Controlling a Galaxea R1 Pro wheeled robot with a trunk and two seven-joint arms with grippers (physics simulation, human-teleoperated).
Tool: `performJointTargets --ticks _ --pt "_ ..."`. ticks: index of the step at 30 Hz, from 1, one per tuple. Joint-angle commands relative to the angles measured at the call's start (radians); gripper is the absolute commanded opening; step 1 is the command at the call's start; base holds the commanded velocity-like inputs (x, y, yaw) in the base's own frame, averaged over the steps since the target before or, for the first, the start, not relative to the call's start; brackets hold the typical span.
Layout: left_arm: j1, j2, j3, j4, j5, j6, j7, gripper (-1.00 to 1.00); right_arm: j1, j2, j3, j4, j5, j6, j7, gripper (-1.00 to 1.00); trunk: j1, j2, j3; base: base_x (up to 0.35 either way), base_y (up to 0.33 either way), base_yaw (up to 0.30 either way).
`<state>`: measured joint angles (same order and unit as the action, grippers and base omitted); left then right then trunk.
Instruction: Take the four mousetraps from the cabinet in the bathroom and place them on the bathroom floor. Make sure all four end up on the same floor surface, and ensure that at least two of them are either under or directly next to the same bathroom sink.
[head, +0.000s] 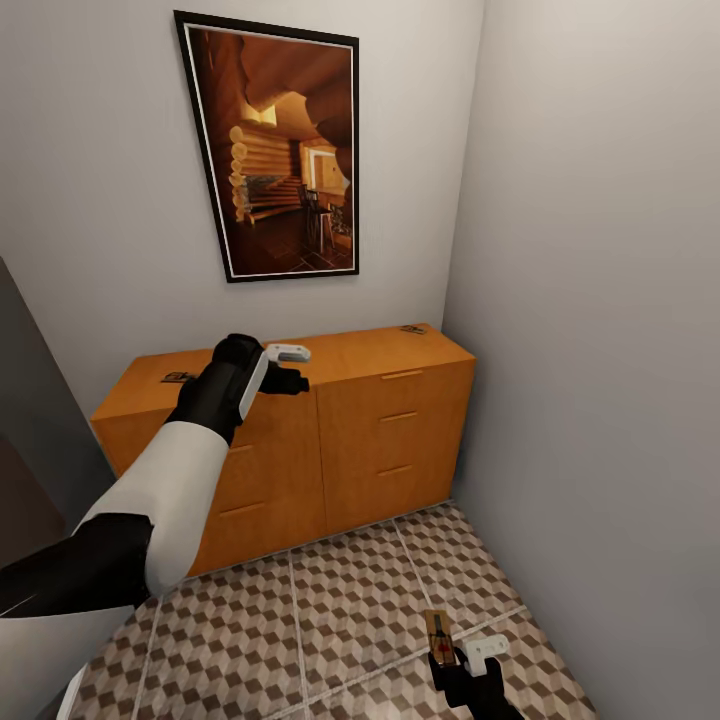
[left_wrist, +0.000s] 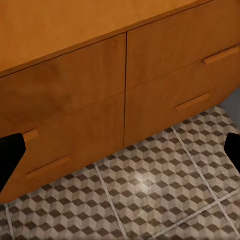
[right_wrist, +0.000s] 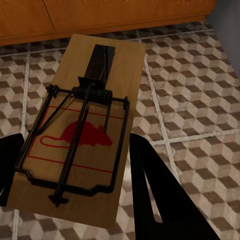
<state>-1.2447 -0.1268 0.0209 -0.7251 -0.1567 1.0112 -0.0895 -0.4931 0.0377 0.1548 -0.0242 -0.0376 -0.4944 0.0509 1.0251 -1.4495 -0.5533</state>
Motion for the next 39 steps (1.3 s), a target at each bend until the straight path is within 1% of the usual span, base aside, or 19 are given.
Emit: performJointTargets --ticks 1,16,26,39 --pt "-0.001 -0.001 0.003 -0.001 -0.011 0.004 -0.010 1.00 -0.001 0.000 0.003 0.001 -0.008 -0.003 0.007 -1.00 0.000 -0.001 -0.001 0.000 0.000 0.000" --pt "-0.001 0.001 0.003 -0.014 -0.004 0.008 -0.018 1.00 -0.001 -0.002 0.003 0.001 -0.008 -0.001 0.007 -1.00 0.000 -0.001 -0.001 0.000 0.000 0.000" --pt "-0.001 0.001 0.002 -0.047 -0.003 0.009 -0.019 1.00 -0.001 -0.002 0.003 0.001 -0.008 0.000 0.007 -1.00 0.000 -0.001 -0.001 0.000 0.000 0.000" --pt "-0.001 0.001 0.002 -0.052 -0.003 0.008 -0.019 1.00 -0.001 -0.002 0.003 0.001 -0.008 0.000 0.007 -1.00 0.000 -0.001 -0.001 0.000 0.000 0.000"
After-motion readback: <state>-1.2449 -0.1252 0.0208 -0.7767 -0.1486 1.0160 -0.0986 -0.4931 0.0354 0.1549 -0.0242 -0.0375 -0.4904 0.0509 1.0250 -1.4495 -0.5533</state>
